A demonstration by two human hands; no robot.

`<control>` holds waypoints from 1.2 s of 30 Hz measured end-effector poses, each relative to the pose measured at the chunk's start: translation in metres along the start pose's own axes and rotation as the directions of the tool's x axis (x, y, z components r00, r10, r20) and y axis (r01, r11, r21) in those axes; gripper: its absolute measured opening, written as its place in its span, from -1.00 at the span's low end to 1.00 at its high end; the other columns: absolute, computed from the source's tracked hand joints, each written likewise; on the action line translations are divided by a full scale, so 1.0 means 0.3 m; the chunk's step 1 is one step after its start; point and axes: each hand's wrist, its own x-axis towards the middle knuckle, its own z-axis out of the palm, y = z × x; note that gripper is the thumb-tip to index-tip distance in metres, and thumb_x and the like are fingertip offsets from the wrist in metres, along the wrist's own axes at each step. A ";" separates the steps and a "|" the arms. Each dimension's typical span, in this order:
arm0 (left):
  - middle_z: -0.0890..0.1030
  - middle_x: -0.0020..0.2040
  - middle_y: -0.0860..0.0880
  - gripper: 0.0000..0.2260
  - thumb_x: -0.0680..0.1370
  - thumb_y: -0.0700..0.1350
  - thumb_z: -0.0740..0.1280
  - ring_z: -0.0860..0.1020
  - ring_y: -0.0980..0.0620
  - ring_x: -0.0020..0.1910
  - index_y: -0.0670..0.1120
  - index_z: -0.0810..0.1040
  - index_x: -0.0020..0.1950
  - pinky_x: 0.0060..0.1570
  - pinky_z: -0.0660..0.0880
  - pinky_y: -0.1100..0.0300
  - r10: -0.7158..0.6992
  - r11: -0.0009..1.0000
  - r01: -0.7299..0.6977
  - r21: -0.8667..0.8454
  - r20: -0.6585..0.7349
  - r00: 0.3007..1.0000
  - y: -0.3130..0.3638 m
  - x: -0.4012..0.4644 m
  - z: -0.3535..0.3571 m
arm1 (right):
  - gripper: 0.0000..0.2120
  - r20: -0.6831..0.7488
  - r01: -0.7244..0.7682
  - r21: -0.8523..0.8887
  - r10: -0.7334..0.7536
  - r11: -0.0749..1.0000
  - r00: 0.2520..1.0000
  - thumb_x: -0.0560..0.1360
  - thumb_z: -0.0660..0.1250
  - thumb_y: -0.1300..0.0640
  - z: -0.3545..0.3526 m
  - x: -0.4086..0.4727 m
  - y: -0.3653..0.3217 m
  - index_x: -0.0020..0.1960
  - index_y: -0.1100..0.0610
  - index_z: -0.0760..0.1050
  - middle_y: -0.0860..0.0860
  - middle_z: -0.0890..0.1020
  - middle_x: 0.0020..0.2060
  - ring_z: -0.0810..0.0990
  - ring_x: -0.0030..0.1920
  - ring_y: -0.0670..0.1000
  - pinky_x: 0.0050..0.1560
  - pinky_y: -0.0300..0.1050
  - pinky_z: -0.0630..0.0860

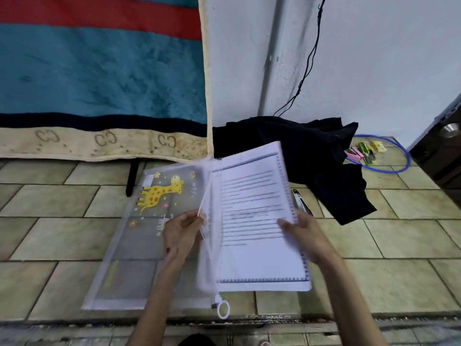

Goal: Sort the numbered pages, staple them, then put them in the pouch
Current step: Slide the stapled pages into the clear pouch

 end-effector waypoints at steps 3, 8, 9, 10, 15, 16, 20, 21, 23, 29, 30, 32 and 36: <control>0.63 -0.35 0.09 -0.83 0.45 -0.34 0.39 0.48 0.42 -0.51 -0.30 0.61 0.03 -0.41 0.38 0.58 0.027 0.996 -0.026 0.081 -0.008 1.000 0.005 -0.001 0.008 | -0.79 -0.220 0.183 0.006 -0.177 0.983 0.959 0.50 0.26 0.39 -0.174 -0.043 -0.047 -0.05 0.14 0.58 -0.05 0.71 -0.24 0.65 -0.25 -0.09 -0.18 -0.19 0.60; 0.61 -0.45 0.21 -0.81 0.44 -0.25 0.43 0.48 0.39 -0.52 -0.25 0.64 0.02 -0.36 0.46 0.48 -0.008 0.989 0.007 0.151 0.001 1.000 0.005 -0.031 0.051 | -0.76 -0.456 0.267 0.060 -0.211 0.962 0.865 0.51 0.26 0.38 -0.188 -0.041 -0.026 0.12 0.17 0.51 -0.15 0.68 -0.18 0.64 -0.18 -0.18 -0.12 -0.30 0.57; 0.65 -0.33 0.13 -0.80 0.43 -0.23 0.44 0.49 0.39 -0.51 -0.24 0.64 0.03 -0.30 0.50 0.42 -0.004 0.986 0.002 0.167 0.011 1.000 0.009 -0.041 0.058 | -0.75 -0.481 0.256 0.079 -0.188 0.963 0.856 0.51 0.27 0.38 -0.151 -0.036 -0.001 0.14 0.17 0.51 -0.15 0.68 -0.19 0.64 -0.16 -0.15 -0.12 -0.30 0.58; 0.66 -0.24 0.03 -0.79 0.43 -0.23 0.44 0.49 0.41 -0.50 -0.22 0.64 0.04 -0.26 0.51 0.39 0.004 0.983 -0.007 0.182 0.020 1.000 0.016 -0.052 0.066 | -0.75 -0.500 0.249 0.099 -0.168 0.964 0.850 0.50 0.27 0.37 -0.112 -0.034 0.023 0.15 0.18 0.50 -0.13 0.68 -0.16 0.63 -0.14 -0.10 -0.13 -0.30 0.56; 0.65 -0.21 -0.03 -0.80 0.42 -0.22 0.43 0.53 0.35 -0.49 -0.20 0.64 0.03 -0.41 0.50 0.48 0.003 0.966 0.006 0.259 -0.033 0.999 0.039 -0.075 0.072 | -0.70 -0.515 0.206 0.090 -0.131 0.974 0.847 0.52 0.27 0.33 -0.028 -0.051 0.089 0.25 0.28 0.44 0.13 0.59 0.04 0.56 0.03 0.07 0.07 -0.10 0.45; 0.65 -0.23 0.01 -0.78 0.41 -0.22 0.42 0.55 0.31 -0.45 -0.19 0.65 0.05 -0.41 0.51 0.45 -0.008 0.962 0.018 0.271 -0.039 0.999 0.043 -0.080 0.072 | -0.70 -0.511 0.195 0.099 -0.118 0.976 0.851 0.52 0.27 0.34 -0.028 -0.053 0.095 0.25 0.28 0.43 0.13 0.58 0.04 0.56 0.04 0.08 0.08 -0.09 0.44; 0.69 -0.16 0.00 -0.74 0.38 -0.15 0.43 0.62 0.18 -0.29 -0.13 0.65 0.07 -0.12 0.61 0.24 0.047 0.929 -0.017 0.370 -0.072 0.996 0.074 -0.114 0.082 | -0.71 -0.477 0.158 0.143 -0.072 0.977 0.876 0.52 0.27 0.34 -0.009 -0.051 0.112 0.23 0.26 0.44 0.15 0.60 0.05 0.59 0.04 0.12 0.12 -0.03 0.48; 0.70 -0.12 -0.02 -0.71 0.38 -0.14 0.42 0.64 0.12 -0.22 -0.12 0.65 0.09 -0.03 0.58 0.22 0.075 0.915 -0.037 0.402 -0.078 0.994 0.084 -0.122 0.090 | -0.72 -0.458 0.152 0.151 -0.068 0.977 0.886 0.52 0.28 0.33 -0.005 -0.050 0.116 0.22 0.25 0.45 0.16 0.61 0.04 0.60 0.03 0.13 0.10 -0.03 0.49; 0.69 -0.03 -0.07 -0.70 0.41 -0.15 0.39 0.63 0.05 -0.09 -0.14 0.62 0.13 -0.01 0.45 0.33 0.132 0.880 -0.076 0.468 -0.086 0.988 0.108 -0.140 0.110 | -0.74 -0.396 0.132 0.176 -0.053 0.976 0.917 0.51 0.29 0.33 0.001 -0.055 0.125 0.19 0.23 0.46 0.13 0.63 0.02 0.63 -0.01 0.11 0.00 -0.08 0.54; 0.65 0.08 -0.16 -0.70 0.48 -0.16 0.33 0.62 -0.05 0.00 -0.19 0.57 0.19 0.00 0.42 0.32 0.246 0.774 -0.173 0.609 -0.038 0.968 0.098 -0.164 0.166 | -0.72 -0.091 0.020 0.219 0.000 0.976 0.996 0.51 0.27 0.37 0.036 -0.092 0.156 0.20 0.20 0.47 0.07 0.66 0.02 0.67 -0.01 0.06 -0.02 -0.07 0.62; 0.64 0.08 -0.16 -0.70 0.48 -0.16 0.32 0.62 -0.06 0.01 -0.19 0.57 0.20 0.02 0.43 0.29 0.246 0.766 -0.180 0.617 -0.023 0.969 0.087 -0.165 0.167 | -0.73 -0.078 0.005 0.220 0.012 0.975 0.997 0.51 0.26 0.38 0.039 -0.088 0.159 0.19 0.21 0.47 0.09 0.66 0.04 0.67 -0.02 0.05 -0.04 -0.09 0.62; 0.65 0.05 -0.18 -0.70 0.48 -0.17 0.31 0.63 -0.07 -0.03 -0.20 0.57 0.19 -0.03 0.45 0.26 0.234 0.759 -0.170 0.628 -0.019 0.972 0.074 -0.159 0.162 | -0.74 -0.061 -0.024 0.225 0.038 0.974 0.997 0.51 0.26 0.39 0.040 -0.075 0.162 0.18 0.22 0.48 0.14 0.65 0.05 0.66 -0.06 0.03 -0.09 -0.15 0.63; 0.68 -0.03 -0.21 -0.76 0.47 -0.21 0.29 0.64 -0.13 -0.06 -0.21 0.61 0.09 -0.06 0.49 0.18 0.216 0.765 -0.129 0.631 -0.064 0.974 0.074 -0.141 0.145 | -0.72 -0.025 -0.057 0.242 0.065 0.969 0.998 0.50 0.28 0.39 0.027 -0.075 0.171 0.19 0.23 0.47 0.16 0.64 0.08 0.65 0.02 0.13 0.00 -0.01 0.62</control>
